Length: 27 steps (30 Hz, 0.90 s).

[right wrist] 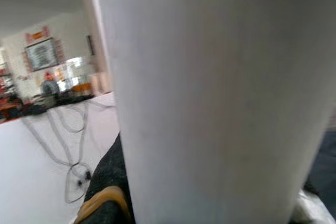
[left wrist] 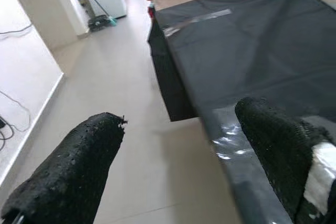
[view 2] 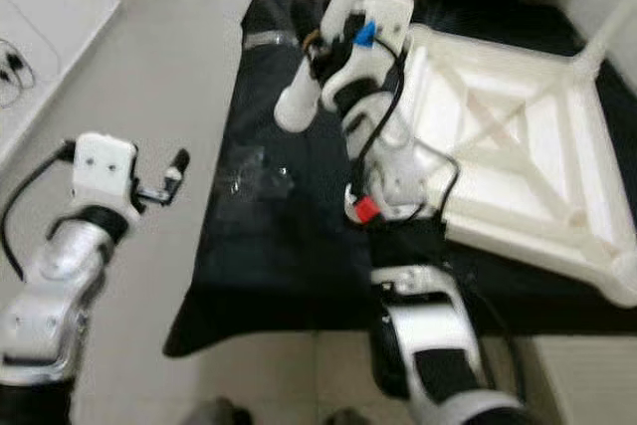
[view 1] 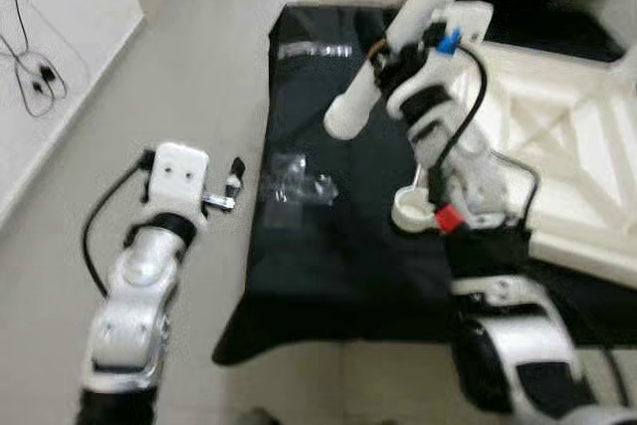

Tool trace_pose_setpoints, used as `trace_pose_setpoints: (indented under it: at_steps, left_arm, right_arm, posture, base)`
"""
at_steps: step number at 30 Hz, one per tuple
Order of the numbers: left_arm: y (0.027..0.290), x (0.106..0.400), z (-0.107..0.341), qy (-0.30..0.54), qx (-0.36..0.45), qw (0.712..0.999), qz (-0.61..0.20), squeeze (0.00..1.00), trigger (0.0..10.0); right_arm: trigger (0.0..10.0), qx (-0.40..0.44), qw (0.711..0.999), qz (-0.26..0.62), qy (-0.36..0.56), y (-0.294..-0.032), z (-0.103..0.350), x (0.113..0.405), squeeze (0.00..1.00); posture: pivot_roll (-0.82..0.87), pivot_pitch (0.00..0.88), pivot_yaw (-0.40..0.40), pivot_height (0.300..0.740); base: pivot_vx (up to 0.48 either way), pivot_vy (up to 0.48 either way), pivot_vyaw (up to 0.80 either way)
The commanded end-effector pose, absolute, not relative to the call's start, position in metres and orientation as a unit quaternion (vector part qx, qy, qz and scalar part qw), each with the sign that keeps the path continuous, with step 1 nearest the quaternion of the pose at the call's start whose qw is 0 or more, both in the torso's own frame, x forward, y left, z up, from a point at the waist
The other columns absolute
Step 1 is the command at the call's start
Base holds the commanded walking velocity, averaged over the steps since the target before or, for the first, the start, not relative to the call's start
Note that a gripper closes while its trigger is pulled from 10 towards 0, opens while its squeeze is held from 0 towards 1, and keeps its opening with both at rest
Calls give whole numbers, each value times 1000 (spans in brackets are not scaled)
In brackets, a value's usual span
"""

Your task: Building children table

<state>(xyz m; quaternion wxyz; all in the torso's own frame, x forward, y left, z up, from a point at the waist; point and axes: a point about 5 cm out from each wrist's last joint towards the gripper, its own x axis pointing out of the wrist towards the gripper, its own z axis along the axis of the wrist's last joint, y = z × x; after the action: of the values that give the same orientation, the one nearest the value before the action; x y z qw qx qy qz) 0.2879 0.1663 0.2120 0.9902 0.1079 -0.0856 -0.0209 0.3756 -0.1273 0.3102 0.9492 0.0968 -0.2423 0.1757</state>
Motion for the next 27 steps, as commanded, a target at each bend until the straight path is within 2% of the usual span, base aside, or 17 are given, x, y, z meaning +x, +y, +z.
trace_pose_setpoints:
  at_steps: [1,12,27]
  left_arm:
    - [167,287,211,-82,109,990,-23,0,10000]
    - [165,287,213,-85,108,990,-30,0,10000]
    - [166,287,215,-89,105,990,-27,0,10000]
  right_arm:
    - [10000,91,950,171,-243,-127,312,377,0]
    - [10000,88,955,152,-241,-135,312,380,0]
    - [10000,94,948,159,-261,-130,324,381,0]
  posture:
    - [137,155,-30,740]
    - [136,163,-30,740]
    - [137,167,-37,740]
  base:
    - [0,0,-800]
    - [0,0,-800]
    - [0,0,-800]
